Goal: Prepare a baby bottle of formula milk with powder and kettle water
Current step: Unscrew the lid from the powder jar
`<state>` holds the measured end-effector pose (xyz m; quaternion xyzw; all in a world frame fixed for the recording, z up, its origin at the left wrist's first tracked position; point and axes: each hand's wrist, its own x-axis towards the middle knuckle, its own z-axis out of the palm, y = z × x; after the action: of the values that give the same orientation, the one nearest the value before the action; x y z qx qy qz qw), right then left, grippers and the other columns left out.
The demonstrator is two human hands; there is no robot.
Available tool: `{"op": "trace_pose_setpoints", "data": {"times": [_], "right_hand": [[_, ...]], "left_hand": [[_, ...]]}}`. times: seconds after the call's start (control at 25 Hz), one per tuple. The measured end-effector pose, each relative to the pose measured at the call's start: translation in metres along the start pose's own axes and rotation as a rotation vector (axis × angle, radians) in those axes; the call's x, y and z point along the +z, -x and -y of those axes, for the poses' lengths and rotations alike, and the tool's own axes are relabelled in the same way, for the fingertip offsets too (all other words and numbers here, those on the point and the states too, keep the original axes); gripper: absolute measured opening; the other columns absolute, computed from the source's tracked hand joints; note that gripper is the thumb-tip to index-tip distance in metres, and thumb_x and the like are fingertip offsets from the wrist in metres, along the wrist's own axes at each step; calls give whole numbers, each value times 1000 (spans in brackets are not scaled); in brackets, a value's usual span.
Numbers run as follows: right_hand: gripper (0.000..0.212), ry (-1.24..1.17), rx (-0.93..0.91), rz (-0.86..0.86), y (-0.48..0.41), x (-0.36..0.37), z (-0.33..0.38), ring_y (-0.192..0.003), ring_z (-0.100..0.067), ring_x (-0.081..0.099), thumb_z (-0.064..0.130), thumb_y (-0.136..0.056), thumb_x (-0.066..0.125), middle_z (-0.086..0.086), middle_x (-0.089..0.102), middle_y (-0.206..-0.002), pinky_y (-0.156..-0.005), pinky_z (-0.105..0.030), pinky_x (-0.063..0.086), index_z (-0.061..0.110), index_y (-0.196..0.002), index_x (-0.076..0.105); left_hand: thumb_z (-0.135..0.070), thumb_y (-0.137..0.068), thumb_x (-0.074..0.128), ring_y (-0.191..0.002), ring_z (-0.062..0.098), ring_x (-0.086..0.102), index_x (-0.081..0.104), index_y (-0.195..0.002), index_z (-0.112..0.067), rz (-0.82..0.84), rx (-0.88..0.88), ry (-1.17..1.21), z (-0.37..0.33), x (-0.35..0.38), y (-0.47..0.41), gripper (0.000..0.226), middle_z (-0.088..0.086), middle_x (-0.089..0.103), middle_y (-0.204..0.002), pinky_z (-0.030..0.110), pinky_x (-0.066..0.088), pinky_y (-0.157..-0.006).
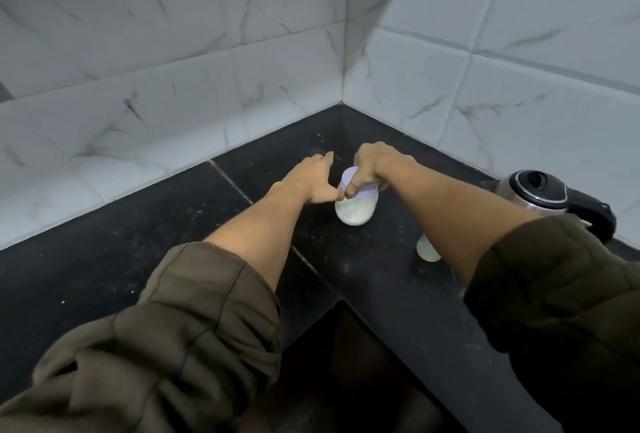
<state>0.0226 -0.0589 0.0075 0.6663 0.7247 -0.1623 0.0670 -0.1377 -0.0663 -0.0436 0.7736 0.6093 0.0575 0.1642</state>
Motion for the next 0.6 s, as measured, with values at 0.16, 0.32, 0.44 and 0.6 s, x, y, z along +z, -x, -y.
{"op": "trace_pose_setpoints", "data": {"times": [0.16, 0.32, 0.44, 0.6], "right_hand": [[64, 23, -23, 28, 17, 17, 20, -84, -28, 74, 42, -63, 97, -6, 69, -95, -85, -45, 66, 13, -114, 73], [65, 26, -51, 47, 30, 37, 33, -86, -27, 74, 44, -62, 97, -5, 70, -102, -85, -44, 66, 16, -115, 73], [63, 51, -53, 60, 36, 52, 38, -84, -26, 74, 43, -63, 96, -3, 69, -100, -82, -41, 66, 17, -115, 72], [59, 70, -51, 81, 37, 69, 38, -79, -24, 72, 41, -64, 94, -2, 68, -95, -77, -38, 65, 17, -113, 71]], "left_hand": [[-52, -70, 87, -137, 30, 52, 32, -158, -14, 100, -41, 103, 12, 17, 26, 111, 6, 50, -152, 44, 46, -111], [-53, -57, 96, -109, 22, 64, 56, -129, -22, 120, -29, 235, 17, 45, 49, 88, -4, 66, -118, 44, 54, -98], [-60, -54, 94, -106, 19, 64, 56, -125, -22, 122, -68, 274, 18, 62, 61, 89, -4, 66, -115, 43, 55, -97], [-63, -51, 92, -102, 18, 65, 55, -122, -24, 115, -114, 320, 22, 78, 69, 89, -6, 66, -112, 44, 57, -93]]}}
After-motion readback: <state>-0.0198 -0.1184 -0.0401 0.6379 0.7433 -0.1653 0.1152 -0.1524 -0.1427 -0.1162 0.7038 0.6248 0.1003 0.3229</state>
